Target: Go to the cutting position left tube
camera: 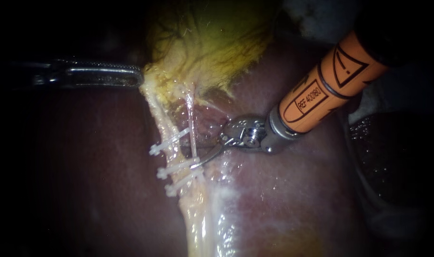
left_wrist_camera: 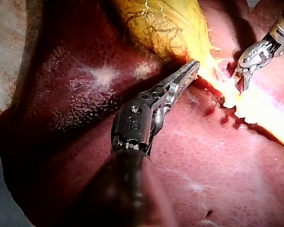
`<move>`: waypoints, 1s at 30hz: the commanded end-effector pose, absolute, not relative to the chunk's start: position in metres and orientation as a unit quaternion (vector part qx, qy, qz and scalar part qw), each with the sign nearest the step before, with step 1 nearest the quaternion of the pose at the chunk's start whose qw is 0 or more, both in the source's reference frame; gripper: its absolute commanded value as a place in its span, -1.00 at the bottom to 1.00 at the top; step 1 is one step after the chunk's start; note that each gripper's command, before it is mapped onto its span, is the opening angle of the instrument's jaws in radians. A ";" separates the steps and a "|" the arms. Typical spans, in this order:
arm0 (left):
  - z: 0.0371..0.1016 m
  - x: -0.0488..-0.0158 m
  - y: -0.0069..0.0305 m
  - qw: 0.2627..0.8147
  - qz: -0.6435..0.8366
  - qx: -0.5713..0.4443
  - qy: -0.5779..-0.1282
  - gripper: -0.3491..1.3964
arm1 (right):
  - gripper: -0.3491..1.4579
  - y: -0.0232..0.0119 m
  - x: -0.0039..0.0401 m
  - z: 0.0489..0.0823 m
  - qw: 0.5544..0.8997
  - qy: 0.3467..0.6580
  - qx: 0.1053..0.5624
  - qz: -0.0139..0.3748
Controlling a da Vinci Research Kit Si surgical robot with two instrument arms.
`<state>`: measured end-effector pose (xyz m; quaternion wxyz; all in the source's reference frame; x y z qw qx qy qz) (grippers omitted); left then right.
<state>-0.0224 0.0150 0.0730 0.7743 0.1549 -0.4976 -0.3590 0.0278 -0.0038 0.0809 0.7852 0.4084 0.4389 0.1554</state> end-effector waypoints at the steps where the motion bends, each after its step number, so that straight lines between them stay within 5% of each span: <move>1: 0.0730 -0.0224 0.0150 0.774 -0.359 0.155 -0.497 -1.00 | 0.65 -0.0037 0.0278 0.0809 0.785 0.439 0.408 0.155; 23: 0.0730 -0.0224 0.0150 0.774 -0.359 0.155 -0.497 -1.00 | 0.66 -0.0018 0.0225 0.0771 0.777 0.440 0.427 0.144; 30: 0.0730 -0.0224 0.0150 0.774 -0.359 0.155 -0.497 -1.00 | 0.66 -0.0027 0.0224 0.0757 0.759 0.446 0.465 0.095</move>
